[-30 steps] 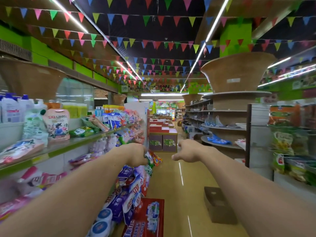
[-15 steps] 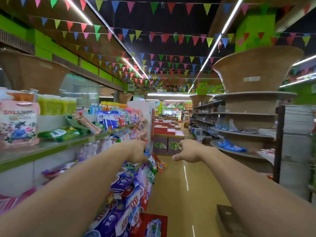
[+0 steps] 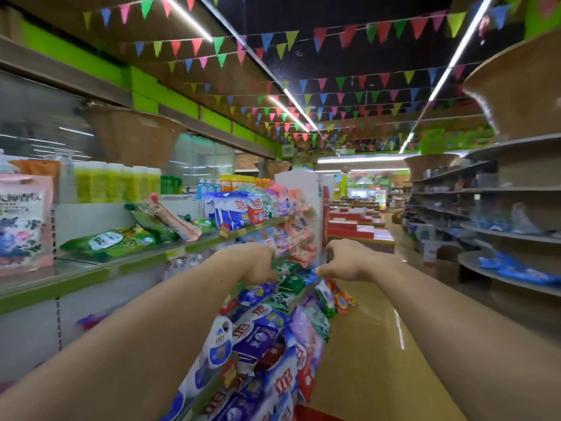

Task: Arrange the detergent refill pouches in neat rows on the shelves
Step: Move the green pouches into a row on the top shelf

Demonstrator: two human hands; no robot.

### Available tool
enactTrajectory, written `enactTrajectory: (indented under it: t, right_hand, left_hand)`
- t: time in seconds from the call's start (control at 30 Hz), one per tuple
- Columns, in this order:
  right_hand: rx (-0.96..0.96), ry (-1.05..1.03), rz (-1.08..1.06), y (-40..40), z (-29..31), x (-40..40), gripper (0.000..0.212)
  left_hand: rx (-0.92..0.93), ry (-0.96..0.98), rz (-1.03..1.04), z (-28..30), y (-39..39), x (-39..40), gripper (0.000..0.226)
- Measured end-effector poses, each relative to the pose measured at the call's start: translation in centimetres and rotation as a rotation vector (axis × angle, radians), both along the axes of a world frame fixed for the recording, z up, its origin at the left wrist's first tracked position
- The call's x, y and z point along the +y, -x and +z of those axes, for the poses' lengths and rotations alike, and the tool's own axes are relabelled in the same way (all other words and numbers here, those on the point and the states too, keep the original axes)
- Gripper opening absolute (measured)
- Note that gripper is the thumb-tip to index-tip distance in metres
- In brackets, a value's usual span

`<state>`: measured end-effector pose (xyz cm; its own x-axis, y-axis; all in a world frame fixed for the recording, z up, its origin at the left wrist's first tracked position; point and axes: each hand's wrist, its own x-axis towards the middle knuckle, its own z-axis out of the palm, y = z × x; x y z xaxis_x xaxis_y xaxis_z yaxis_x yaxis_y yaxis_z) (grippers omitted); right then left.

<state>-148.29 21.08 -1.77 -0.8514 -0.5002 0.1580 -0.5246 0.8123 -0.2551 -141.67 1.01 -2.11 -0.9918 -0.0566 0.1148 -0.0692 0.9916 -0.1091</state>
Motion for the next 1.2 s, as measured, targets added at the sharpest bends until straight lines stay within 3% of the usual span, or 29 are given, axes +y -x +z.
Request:
enactTrajectory:
  t: [0.3, 0.6, 1.03, 1.2]
  right_hand:
    - [0.015, -0.007, 0.211, 17.8, 1.7, -5.4, 0.063]
    - [-0.009, -0.002, 0.379, 31.4, 0.4, -16.8, 0.069]
    - [0.080, 0.048, 0.601, 45.6, 3.1, -34.5, 0.063]
    - [0.100, 0.045, 0.736, 48.9, 2.7, -41.9, 0.059]
  left_hand:
    - [0.016, -0.013, 0.255, 1.8, 13.0, -5.4, 0.054]
    - [0.061, 0.048, 0.423, 1.1, 24.6, -13.8, 0.057]
    - [0.113, -0.016, 0.644, 2.5, 35.0, -29.9, 0.052]
    - [0.138, 0.053, 0.720, 2.2, 38.1, -34.6, 0.050]
